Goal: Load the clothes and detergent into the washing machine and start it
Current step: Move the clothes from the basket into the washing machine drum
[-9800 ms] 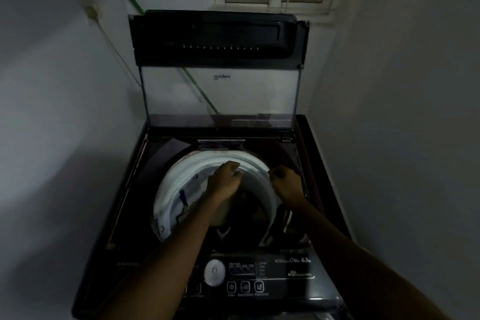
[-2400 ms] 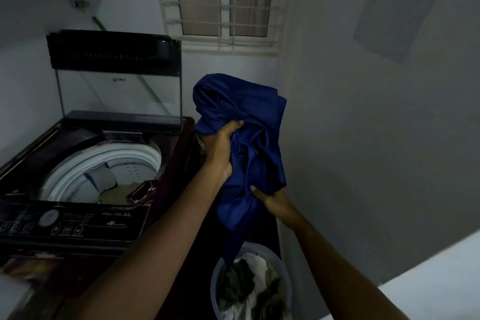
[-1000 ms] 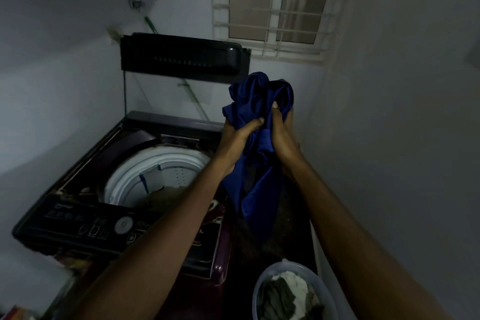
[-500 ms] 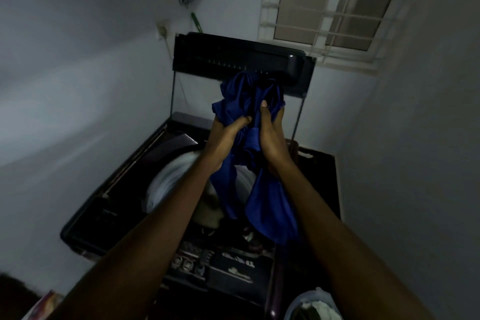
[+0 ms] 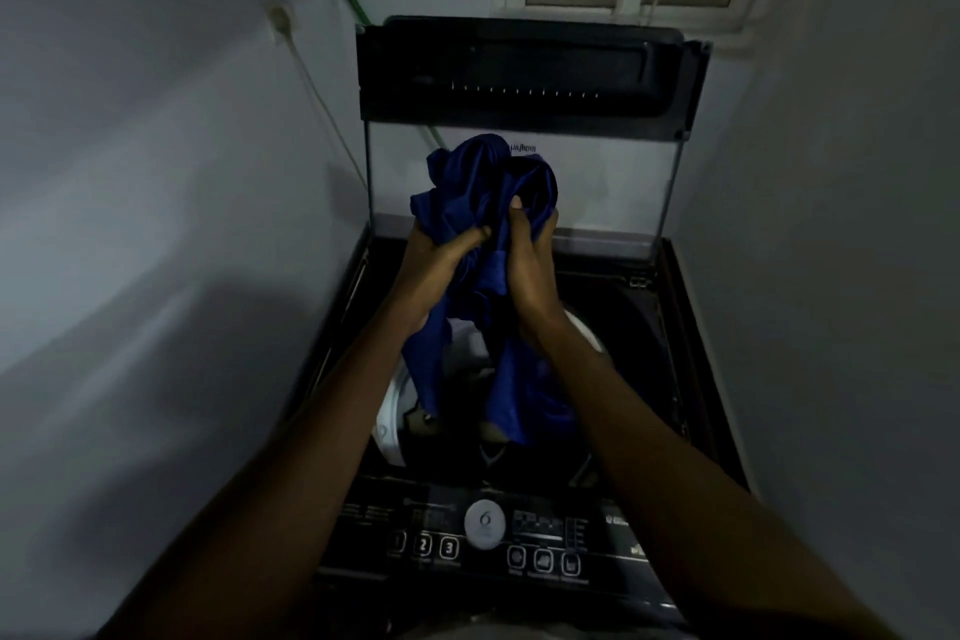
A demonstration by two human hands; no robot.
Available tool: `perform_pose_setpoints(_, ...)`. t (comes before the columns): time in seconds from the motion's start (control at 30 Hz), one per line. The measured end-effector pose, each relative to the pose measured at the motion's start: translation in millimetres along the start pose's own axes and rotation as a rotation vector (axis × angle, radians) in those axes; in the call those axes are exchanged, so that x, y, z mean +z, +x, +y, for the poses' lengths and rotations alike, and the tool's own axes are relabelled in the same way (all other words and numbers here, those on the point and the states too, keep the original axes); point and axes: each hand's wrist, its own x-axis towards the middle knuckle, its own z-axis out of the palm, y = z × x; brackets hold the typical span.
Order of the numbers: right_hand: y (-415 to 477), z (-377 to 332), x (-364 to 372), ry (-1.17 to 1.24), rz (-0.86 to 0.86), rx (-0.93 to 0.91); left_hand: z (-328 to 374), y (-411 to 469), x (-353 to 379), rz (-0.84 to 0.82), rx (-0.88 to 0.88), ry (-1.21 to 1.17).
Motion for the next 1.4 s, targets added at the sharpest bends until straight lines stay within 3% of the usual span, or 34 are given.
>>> perform_pose_setpoints(0.4, -8, 57, -33, -0.142, 0.067, 0.049, -85, 0, -5, -0.057, -0.178, 0.024)
perform_pose_setpoints(0.47, -5, 70, -46, -0.266, 0.07, 0.051, -96, -1, -8, -0.113, -0.186, 0.11)
perform_pose_setpoints(0.57, -1, 89, -70, -0.625, -0.058, 0.143, -117, 3, -21, -0.169, -0.211, 0.334)
perform_pose_setpoints(0.67, -3, 105, -92, -0.886, -0.132, 0.172, -143, 8, -29, -0.117, -0.255, 0.575)
perform_pose_setpoints(0.77, -6, 113, -104, -1.013, -0.115, 0.134, -149, 6, -27, -0.06, -0.257, 0.579)
perform_pose_setpoints(1.1, -23, 101, -158, -1.054, 0.057, 0.065, -144, 3, 17, -0.195, -0.174, 0.744)
perform_pose_setpoints(1.4, -57, 57, -229, -0.939, 0.201, -0.11, -133, -40, 125, -0.268, -0.017, 0.682)
